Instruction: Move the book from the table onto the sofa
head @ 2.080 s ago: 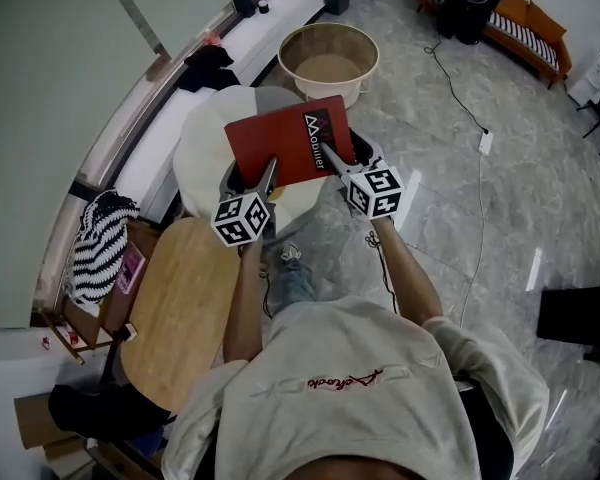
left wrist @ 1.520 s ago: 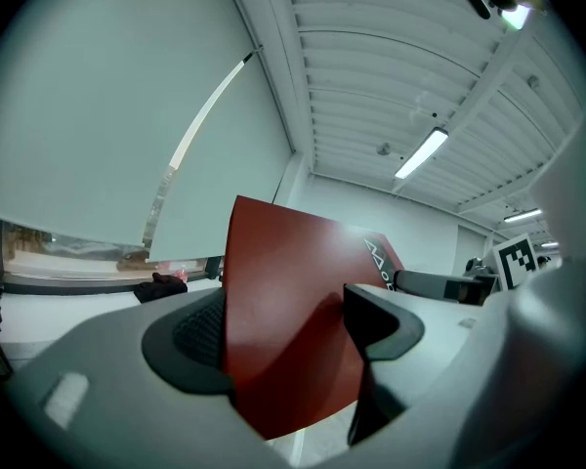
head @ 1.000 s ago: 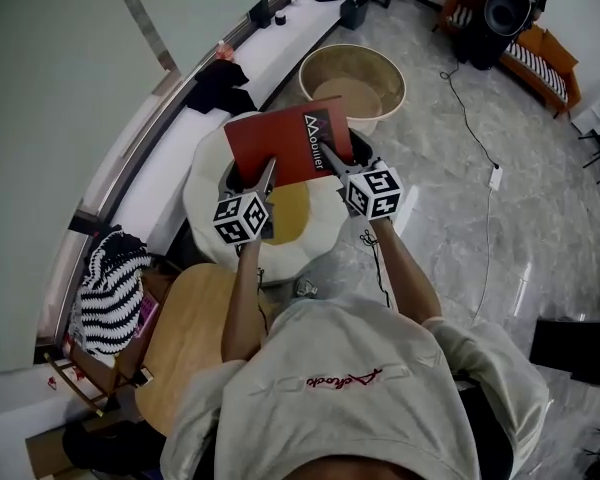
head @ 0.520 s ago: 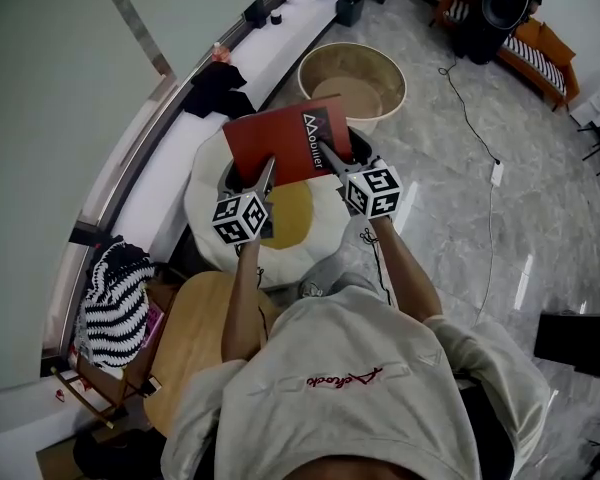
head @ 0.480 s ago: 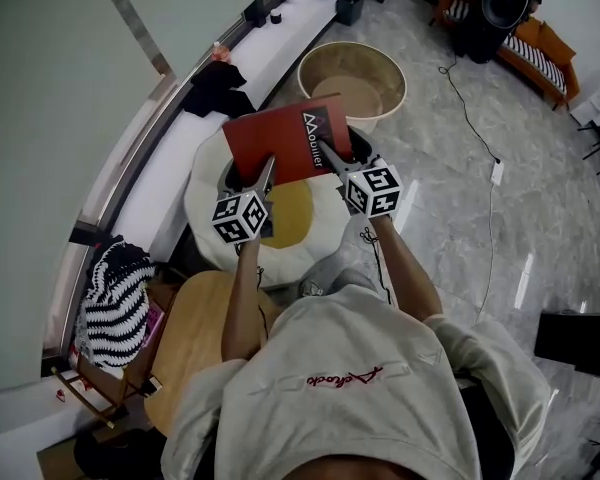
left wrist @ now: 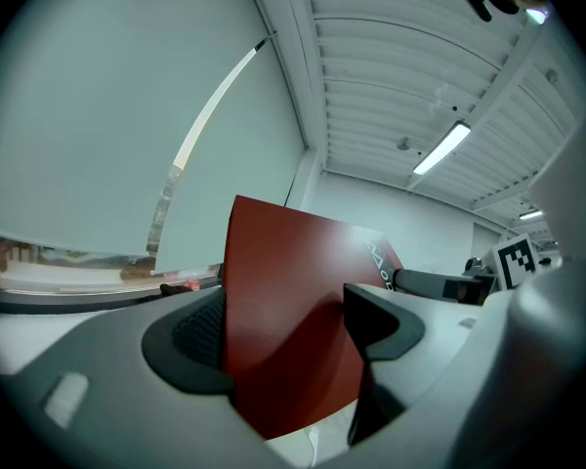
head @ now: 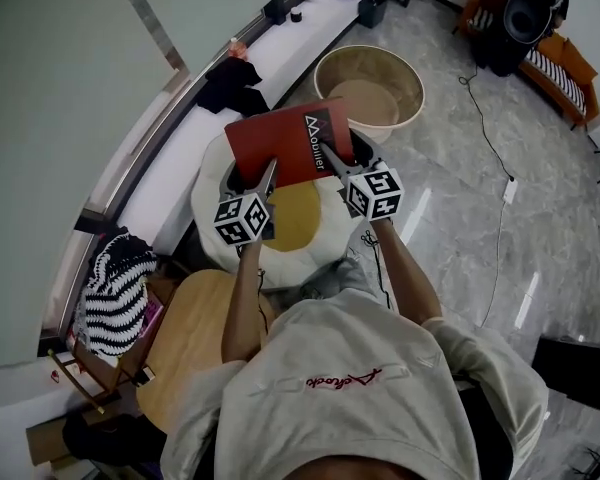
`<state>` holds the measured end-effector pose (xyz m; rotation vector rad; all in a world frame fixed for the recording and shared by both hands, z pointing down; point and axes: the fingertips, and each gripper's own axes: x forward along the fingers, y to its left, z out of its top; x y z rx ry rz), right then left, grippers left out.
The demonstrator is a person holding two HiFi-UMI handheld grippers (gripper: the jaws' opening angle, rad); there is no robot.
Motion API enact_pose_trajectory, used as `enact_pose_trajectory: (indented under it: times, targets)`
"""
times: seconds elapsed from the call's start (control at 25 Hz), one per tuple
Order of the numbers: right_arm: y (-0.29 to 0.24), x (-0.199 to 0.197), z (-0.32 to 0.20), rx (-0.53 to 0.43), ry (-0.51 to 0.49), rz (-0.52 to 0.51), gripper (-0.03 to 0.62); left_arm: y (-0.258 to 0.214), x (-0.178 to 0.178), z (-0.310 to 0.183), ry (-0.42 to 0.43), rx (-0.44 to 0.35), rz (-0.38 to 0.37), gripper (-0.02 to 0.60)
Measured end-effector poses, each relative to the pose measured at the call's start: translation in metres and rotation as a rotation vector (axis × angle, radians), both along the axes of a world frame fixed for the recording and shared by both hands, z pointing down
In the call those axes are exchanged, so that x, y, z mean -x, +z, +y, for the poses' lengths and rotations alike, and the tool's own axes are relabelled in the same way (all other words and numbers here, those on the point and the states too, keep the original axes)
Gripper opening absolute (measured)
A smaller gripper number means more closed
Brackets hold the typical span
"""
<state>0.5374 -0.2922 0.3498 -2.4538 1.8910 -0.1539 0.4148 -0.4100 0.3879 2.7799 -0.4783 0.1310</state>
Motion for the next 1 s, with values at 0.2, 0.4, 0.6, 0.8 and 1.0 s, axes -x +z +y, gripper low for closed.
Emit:
enact_pose_trajectory:
  times: [0.2, 0.4, 0.6, 0.8, 1.0]
  targets:
    - [0.003, -0.019, -0.034, -0.003, -0.102, -0.017, 0.259, 0.001, -0.007, -0.021, -0.098, -0.003, -0.016, 0.365]
    - [0.011, -0.032, -0.066, 0.004, -0.214, -0.033, 0.261, 0.007, -0.009, -0.038, -0.206, 0.0, -0.036, 0.365]
    - [0.022, -0.032, -0.096, 0.027, -0.332, -0.049, 0.261, 0.02, 0.001, -0.048, -0.317, 0.027, -0.059, 0.365]
    - [0.042, -0.022, -0.123, 0.057, -0.442, -0.076, 0.259, 0.038, 0.019, -0.055, -0.417, 0.053, -0.096, 0.365]
    - [0.063, -0.003, -0.145, 0.089, -0.538, -0.104, 0.259, 0.057, 0.042, -0.061, -0.512, 0.083, -0.125, 0.365]
